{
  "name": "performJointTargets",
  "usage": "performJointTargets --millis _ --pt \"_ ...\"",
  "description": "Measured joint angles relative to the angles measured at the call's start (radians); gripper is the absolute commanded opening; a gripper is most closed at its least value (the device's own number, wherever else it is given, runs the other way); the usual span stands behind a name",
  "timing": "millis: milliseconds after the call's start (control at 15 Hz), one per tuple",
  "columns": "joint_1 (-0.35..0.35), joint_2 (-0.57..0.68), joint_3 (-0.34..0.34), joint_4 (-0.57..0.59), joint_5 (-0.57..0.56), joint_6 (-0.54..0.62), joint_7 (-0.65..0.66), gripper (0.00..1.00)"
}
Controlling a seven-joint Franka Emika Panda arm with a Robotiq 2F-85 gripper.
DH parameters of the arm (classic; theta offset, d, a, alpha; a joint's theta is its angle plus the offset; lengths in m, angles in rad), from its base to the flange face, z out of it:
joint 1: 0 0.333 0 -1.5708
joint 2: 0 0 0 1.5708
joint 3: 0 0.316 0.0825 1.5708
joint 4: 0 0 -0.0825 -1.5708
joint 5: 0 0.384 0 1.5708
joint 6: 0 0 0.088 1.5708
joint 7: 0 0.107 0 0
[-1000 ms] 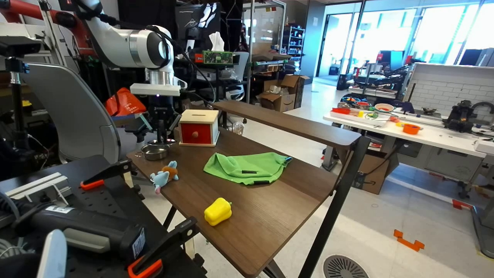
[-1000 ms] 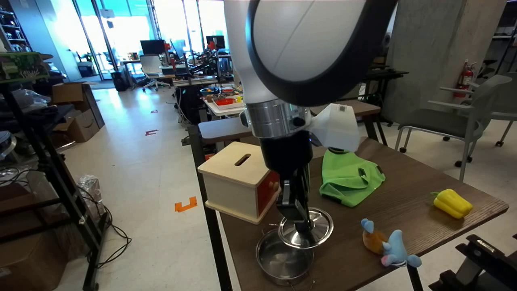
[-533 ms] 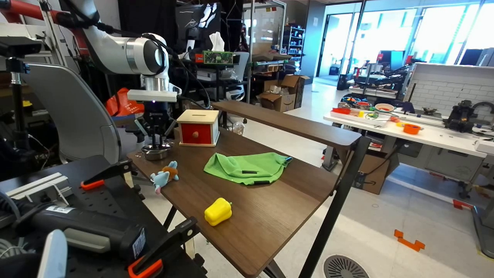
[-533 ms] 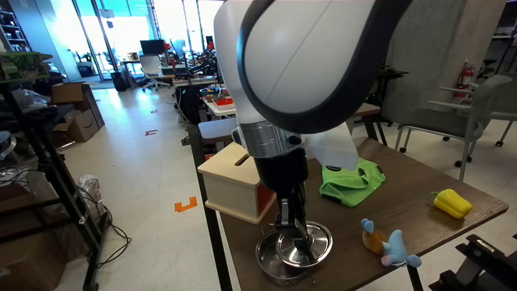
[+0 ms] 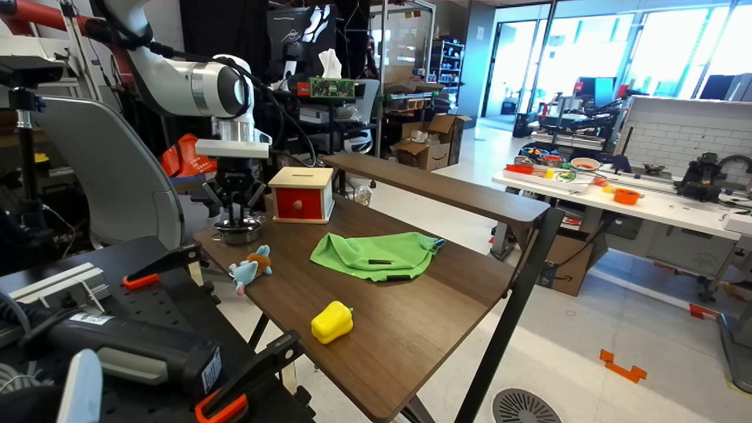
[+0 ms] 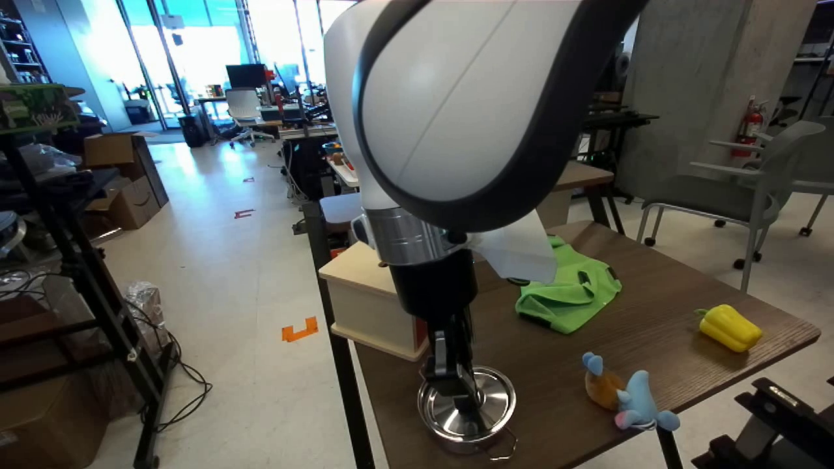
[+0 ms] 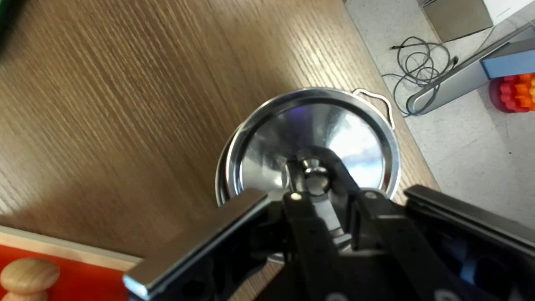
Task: Put the silver lid on the silver pot
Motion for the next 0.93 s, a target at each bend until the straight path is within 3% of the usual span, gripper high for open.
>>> performJointTargets --millis 467,867,933 --pt "0.013 0.003 0.000 0.001 -0.030 0.046 0.000 0.05" --pt "0.013 0.006 -0.015 -0.025 -0.072 0.180 0.002 0.05" --pt "0.013 0.006 -0.018 -0.031 -0.076 0.200 0.002 0.43"
